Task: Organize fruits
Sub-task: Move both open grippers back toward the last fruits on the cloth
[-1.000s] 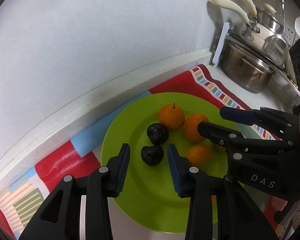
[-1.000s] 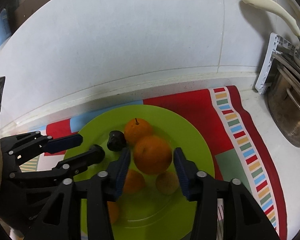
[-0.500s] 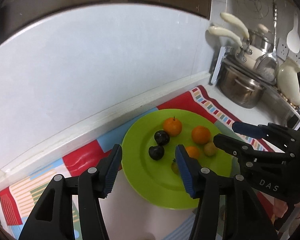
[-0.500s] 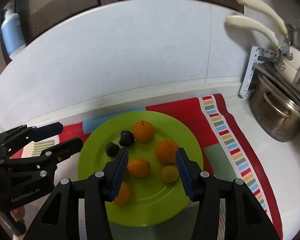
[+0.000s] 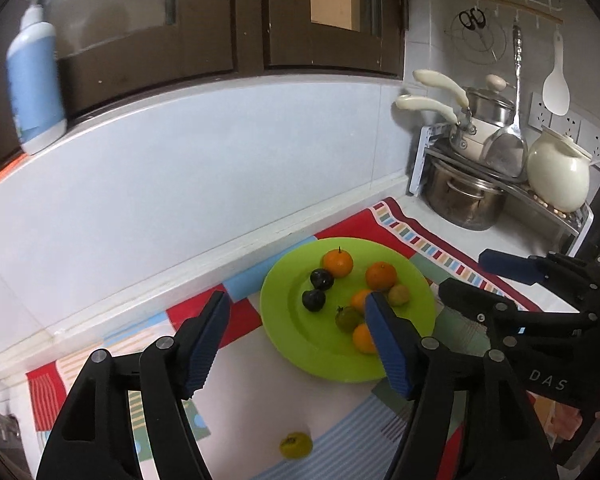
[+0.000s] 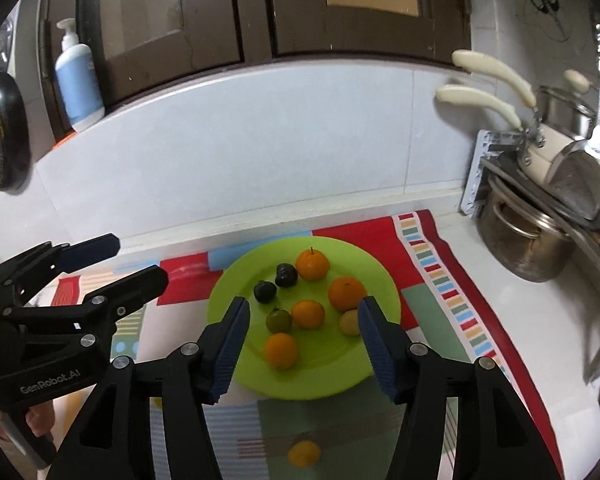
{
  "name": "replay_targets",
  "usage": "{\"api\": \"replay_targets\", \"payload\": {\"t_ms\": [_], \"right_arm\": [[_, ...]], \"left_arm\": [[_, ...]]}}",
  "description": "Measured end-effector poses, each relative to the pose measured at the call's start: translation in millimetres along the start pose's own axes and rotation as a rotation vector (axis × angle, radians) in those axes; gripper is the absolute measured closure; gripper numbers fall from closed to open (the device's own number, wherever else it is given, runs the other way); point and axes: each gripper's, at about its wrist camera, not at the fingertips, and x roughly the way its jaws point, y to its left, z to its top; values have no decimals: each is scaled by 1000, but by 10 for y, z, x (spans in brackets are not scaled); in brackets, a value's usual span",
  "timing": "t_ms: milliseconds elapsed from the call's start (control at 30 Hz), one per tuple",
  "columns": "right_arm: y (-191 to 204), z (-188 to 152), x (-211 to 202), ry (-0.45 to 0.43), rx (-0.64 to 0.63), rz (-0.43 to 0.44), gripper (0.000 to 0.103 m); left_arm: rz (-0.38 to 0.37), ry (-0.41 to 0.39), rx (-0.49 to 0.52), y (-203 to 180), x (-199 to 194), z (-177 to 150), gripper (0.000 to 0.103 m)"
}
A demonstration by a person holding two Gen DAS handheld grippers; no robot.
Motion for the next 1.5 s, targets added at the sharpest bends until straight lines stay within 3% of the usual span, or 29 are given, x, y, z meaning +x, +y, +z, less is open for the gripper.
{"api": "replay_targets", "payload": {"t_ms": [200, 633, 900, 1500], "right_arm": [[100, -133, -209, -24, 4, -13, 40], [231, -400, -377, 7, 19, -28, 40], [264, -564, -313, 36, 28, -69, 40], [133, -1062, 168, 201, 87, -103, 40]], "left_arm": [[25, -4, -2, 18, -211, -163, 27], [76, -11, -3, 76, -467, -468, 16], [81, 49, -6, 135, -342, -713, 15], [49, 238, 12, 155, 270, -1184, 16]]}}
